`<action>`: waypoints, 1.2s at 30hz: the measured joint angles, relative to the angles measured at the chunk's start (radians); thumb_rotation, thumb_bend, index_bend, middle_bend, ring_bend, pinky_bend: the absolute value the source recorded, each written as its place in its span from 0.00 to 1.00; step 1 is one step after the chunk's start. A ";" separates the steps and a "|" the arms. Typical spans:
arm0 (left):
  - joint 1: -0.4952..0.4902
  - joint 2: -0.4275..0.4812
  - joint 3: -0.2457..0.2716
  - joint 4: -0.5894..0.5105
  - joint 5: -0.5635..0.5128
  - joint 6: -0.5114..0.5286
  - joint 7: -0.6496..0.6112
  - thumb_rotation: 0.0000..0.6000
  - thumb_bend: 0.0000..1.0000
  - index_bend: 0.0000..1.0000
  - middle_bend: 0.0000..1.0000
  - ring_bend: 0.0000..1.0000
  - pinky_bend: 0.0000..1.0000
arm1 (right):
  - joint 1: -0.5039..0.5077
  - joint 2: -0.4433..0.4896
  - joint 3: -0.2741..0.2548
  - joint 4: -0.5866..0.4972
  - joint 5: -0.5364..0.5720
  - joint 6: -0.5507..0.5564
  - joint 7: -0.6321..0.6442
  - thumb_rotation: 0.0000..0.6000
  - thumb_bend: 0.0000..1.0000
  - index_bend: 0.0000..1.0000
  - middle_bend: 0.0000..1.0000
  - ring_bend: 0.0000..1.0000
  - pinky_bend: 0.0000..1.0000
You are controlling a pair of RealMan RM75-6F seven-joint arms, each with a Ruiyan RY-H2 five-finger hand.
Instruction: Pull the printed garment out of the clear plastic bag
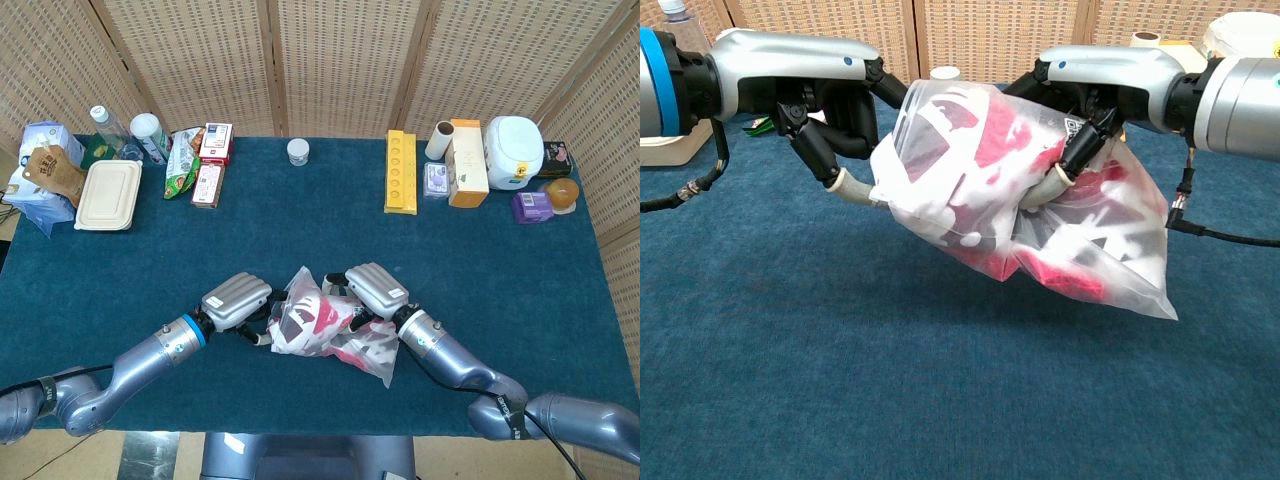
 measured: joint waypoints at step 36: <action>-0.004 -0.078 0.069 0.147 0.157 0.011 -0.209 1.00 0.53 0.71 1.00 1.00 0.95 | 0.006 -0.074 -0.014 0.050 0.053 -0.030 -0.057 1.00 0.21 0.92 0.97 1.00 1.00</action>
